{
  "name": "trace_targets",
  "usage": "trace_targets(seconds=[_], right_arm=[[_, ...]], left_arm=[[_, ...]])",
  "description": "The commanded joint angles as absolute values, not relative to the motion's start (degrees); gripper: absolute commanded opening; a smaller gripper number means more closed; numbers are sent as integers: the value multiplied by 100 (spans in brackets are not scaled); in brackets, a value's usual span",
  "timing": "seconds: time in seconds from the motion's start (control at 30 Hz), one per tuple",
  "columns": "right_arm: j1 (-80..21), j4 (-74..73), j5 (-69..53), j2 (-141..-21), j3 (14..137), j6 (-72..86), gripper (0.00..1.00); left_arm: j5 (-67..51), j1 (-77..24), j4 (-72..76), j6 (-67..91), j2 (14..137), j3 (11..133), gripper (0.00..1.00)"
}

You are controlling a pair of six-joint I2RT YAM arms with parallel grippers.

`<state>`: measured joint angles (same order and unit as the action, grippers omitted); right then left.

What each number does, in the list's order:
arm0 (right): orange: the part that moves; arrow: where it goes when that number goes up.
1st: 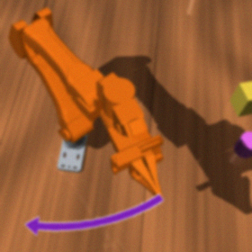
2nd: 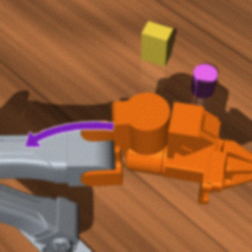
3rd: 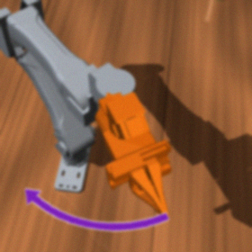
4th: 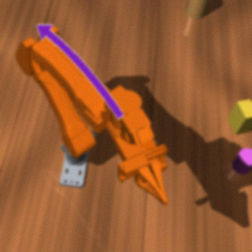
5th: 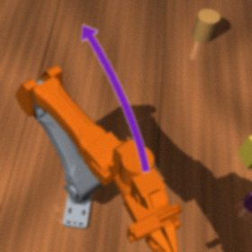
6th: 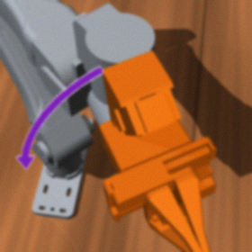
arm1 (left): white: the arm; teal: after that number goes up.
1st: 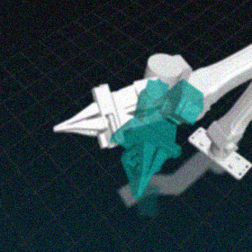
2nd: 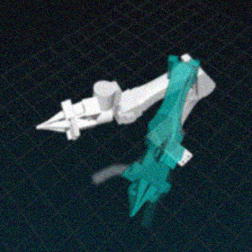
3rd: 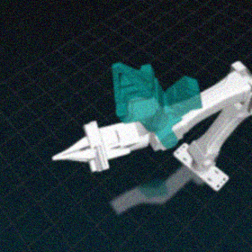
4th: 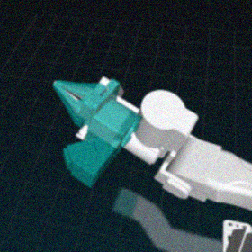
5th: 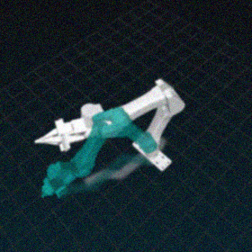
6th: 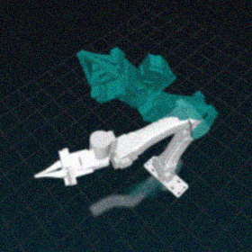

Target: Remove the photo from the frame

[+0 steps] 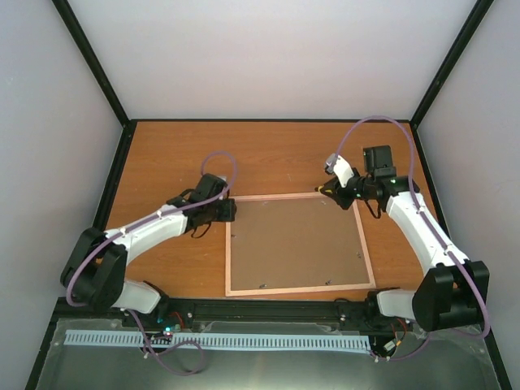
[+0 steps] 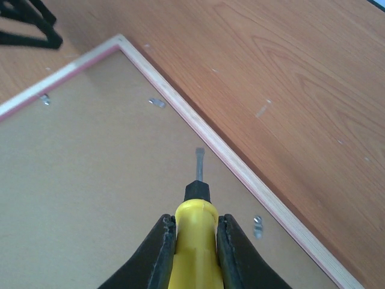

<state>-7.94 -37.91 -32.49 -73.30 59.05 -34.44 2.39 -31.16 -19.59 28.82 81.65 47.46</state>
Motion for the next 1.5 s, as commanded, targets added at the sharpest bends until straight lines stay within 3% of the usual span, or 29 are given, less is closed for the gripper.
trace_targets(seconds=[0.0, 0.4, 0.8, 1.1, 1.3, 1.47], right_arm=[[-1144, -3624, -3524, -7520, 6200, -3101, 3], [-2789, -3336, -3207, -8673, 6827, -2233, 3], [-4083, -3530, -2845, -10188, 7769, -1755, 3], [-4587, -3728, -2741, -10696, 8117, -1746, 3], [-4673, -3788, -2712, -10720, 8124, -1788, 3], [-4720, -3845, -2882, -10736, 8126, -1877, 3]], left_arm=[[47, -3759, -2263, 3497, 7823, 4197, 57], [-447, -4133, -1697, 4516, 7182, 2877, 50], [-531, -4152, -1436, 4831, 6805, 2274, 27], [-486, -4155, -1270, 5098, 6636, 1978, 15], [-385, -4156, -1275, 5176, 6515, 1907, 2], [-359, -4152, -1288, 5168, 6537, 1907, 1]])
